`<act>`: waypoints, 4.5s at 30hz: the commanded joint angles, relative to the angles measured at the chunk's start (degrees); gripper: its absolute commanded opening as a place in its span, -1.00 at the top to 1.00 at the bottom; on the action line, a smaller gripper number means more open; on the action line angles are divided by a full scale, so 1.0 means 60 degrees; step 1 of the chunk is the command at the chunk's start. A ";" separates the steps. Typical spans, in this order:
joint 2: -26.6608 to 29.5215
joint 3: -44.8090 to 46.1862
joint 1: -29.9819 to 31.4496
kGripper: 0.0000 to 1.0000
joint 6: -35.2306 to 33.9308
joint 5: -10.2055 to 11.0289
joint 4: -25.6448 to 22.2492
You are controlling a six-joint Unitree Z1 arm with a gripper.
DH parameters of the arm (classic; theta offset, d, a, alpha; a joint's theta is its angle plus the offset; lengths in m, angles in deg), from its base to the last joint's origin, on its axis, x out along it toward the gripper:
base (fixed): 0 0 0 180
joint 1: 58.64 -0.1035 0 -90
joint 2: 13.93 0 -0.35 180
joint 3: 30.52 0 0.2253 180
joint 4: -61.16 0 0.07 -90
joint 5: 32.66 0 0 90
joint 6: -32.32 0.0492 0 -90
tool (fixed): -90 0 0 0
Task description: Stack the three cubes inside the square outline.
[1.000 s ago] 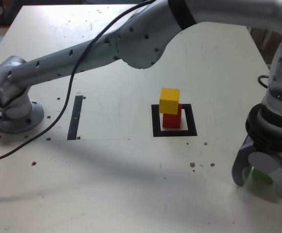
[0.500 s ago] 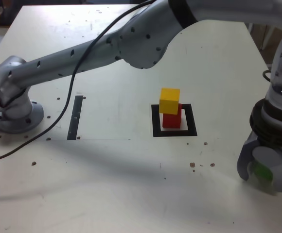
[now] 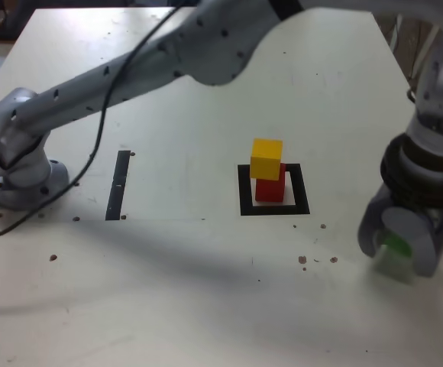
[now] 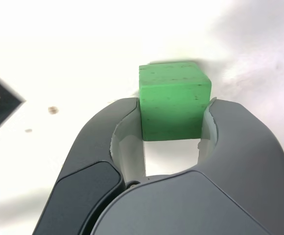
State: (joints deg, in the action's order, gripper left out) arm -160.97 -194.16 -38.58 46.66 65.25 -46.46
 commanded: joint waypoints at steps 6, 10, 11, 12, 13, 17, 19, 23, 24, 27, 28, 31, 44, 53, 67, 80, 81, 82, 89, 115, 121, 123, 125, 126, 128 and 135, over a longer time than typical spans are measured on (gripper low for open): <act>0.2585 0.2050 0.0694 0.23 -0.0542 0.0233 -0.0120; 0.3655 0.3180 0.1100 0.23 -0.0976 0.0259 -0.0107; 0.3923 0.3455 0.1182 0.23 -0.1093 0.0279 -0.0101; 0.4196 0.3735 0.1251 0.23 -0.1205 0.0306 -0.0092; 0.4479 0.4032 0.1304 0.23 -0.1316 0.0339 -0.0077; 0.5656 0.5365 0.1384 0.23 -0.1695 0.0478 0.0062; 0.6196 0.6004 0.1332 0.23 -0.1808 0.0519 0.0161; 0.7026 0.6967 0.1039 0.23 -0.1878 0.0541 0.0327; 0.7154 0.7116 0.0949 0.23 -0.1878 0.0538 0.0358; 0.7402 0.7429 0.0670 0.23 -0.1903 0.0500 0.0433; 0.7444 0.7482 0.0574 0.23 -0.1928 0.0477 0.0447; 0.7466 0.7514 0.0289 0.23 -0.2075 0.0378 0.0469; 0.6764 0.7776 -0.0937 0.23 -0.3730 -0.0079 0.0515; 0.6263 0.7810 -0.1103 0.23 -0.3962 -0.0044 0.1056; 0.6293 0.8963 -0.1622 0.23 -0.3809 -0.0249 0.2493; 0.6370 0.9361 -0.1628 0.23 -0.3776 -0.0375 0.3045; 0.6374 0.9392 -0.1628 0.23 -0.3775 -0.0400 0.3101; 0.6378 0.9414 -0.1628 0.23 -0.3773 -0.0419 0.3147; 0.6380 0.9526 -0.1628 0.22 -0.3729 -0.0415 0.3220; 0.7120 0.9652 -0.1642 -0.82 -0.3815 -0.0376 0.2526; 0.8241 1.0021 -0.1800 -0.84 -0.3489 -0.0608 0.1993; 0.8650 1.0423 -0.1819 -0.85 -0.3345 -0.0620 0.1943; 0.9083 1.1053 -0.1821 -0.86 -0.3154 -0.0679 0.2143; 0.9310 1.1444 -0.1821 -0.87 -0.3057 -0.0747 0.2345; 0.9757 1.2309 -0.1820 -0.89 -0.2891 -0.0922 0.2871; 1.0478 1.4874 -0.1865 -0.91 -0.2705 -0.1007 0.4144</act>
State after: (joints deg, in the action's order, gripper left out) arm -98.05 -109.68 -49.54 30.27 58.85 -21.87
